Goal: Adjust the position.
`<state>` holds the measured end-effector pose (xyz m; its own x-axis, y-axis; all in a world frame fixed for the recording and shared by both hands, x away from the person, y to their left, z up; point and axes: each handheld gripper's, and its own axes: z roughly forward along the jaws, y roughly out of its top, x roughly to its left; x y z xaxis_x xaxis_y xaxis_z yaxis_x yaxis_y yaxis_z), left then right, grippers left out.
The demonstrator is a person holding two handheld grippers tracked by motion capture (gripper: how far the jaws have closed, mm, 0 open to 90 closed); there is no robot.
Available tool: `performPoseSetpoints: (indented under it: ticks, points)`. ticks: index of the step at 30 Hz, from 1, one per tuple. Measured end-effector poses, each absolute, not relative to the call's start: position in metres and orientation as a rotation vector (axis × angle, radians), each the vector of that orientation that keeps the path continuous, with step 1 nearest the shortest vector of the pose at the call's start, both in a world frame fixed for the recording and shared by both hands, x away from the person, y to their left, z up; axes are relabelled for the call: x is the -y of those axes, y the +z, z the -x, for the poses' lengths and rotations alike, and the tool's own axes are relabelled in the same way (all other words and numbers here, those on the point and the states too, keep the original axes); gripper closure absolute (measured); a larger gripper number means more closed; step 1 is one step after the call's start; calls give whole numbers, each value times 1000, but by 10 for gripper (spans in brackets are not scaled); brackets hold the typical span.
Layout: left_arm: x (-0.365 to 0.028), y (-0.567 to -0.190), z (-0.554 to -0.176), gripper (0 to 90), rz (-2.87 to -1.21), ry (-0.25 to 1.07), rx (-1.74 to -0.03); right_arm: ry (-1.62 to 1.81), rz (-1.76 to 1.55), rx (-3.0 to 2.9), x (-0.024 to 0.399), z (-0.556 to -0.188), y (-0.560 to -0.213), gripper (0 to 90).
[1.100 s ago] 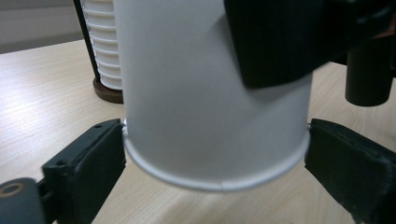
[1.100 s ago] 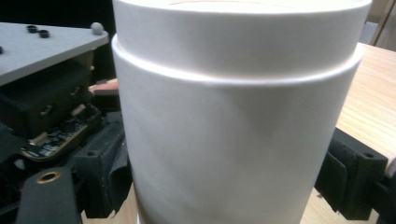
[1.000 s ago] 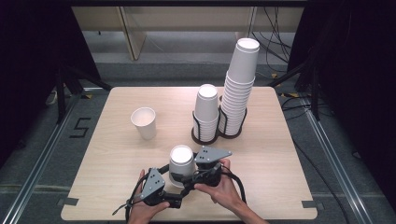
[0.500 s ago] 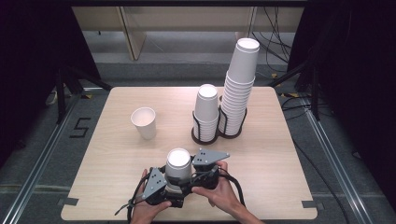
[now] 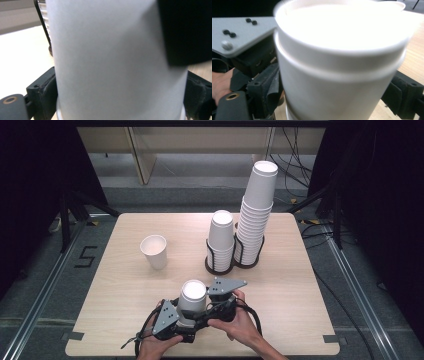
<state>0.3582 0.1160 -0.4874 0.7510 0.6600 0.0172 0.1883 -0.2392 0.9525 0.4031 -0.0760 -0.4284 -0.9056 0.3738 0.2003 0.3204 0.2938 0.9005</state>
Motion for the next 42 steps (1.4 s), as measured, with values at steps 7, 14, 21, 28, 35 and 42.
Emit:
performPoseSetpoints:
  ticks: [7,14,21,28,35,42]
  points:
    - [-119,-486,-356,83,-1881,505,-607,1704,-634,-2486,93,-404,-411,153]
    - [-116,-486,-353,85,-1940,515,-559,1700,-646,-2541,104,-408,-406,157]
    - [-116,-487,-354,79,-1944,510,-538,1720,-650,-2595,103,-410,-407,236]
    - [-117,-488,-354,33,-1821,527,-544,1805,-708,-2539,108,-409,-401,258]
    - [-120,-484,-353,32,-1745,583,-536,1899,-776,-2474,115,-412,-396,259]
    - [-122,-483,-353,34,-1720,596,-522,1956,-825,-2458,120,-416,-397,259]
